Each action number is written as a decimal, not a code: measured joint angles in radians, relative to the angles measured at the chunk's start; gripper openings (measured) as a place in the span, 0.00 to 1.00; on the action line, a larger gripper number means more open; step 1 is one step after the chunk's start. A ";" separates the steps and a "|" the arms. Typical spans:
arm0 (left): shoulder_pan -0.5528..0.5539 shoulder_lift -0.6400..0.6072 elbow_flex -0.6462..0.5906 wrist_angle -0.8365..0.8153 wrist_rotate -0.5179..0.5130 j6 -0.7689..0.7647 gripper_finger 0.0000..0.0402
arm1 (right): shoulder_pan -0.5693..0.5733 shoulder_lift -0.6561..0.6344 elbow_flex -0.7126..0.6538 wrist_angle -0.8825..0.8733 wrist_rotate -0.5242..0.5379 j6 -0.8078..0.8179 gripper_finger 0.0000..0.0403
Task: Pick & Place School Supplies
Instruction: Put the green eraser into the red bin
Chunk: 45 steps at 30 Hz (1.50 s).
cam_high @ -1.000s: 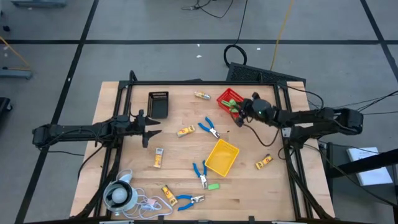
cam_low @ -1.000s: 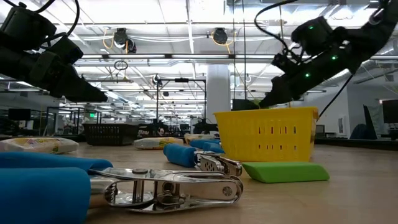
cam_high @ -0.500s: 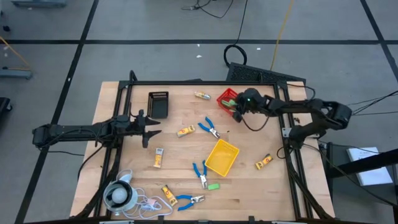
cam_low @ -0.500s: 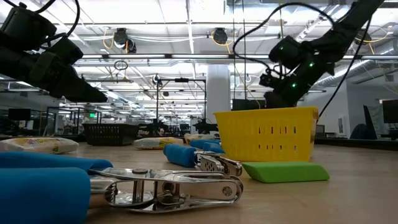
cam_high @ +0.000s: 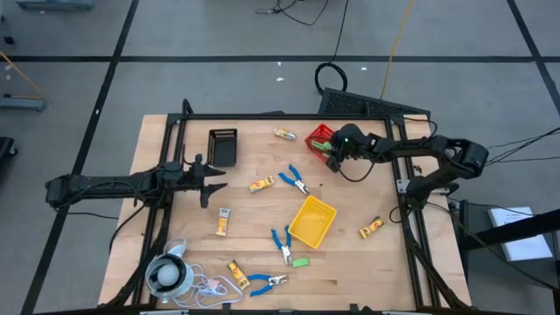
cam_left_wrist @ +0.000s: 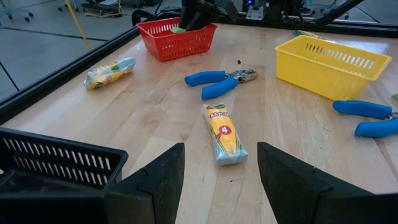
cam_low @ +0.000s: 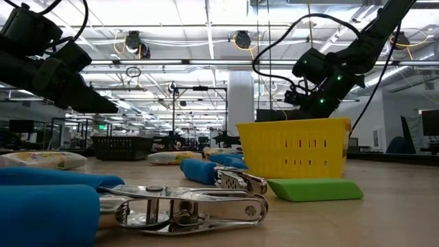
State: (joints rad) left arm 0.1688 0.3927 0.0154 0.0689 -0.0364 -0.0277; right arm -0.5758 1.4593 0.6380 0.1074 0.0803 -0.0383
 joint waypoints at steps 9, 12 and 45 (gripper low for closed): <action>0.000 0.000 0.000 0.000 0.000 0.000 0.51 | 0.002 0.000 0.000 0.137 0.023 -0.011 0.66; 0.000 0.000 0.000 0.000 0.000 0.000 0.51 | 0.026 -0.004 0.000 0.221 -0.016 -0.022 0.65; 0.000 0.000 0.000 -0.040 0.008 -0.027 0.51 | 1.210 0.282 0.399 -0.141 0.230 0.302 0.60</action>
State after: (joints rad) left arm 0.1688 0.3927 0.0158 0.0293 -0.0280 -0.0552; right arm 0.6341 1.7412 1.0372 -0.0335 0.3102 0.2641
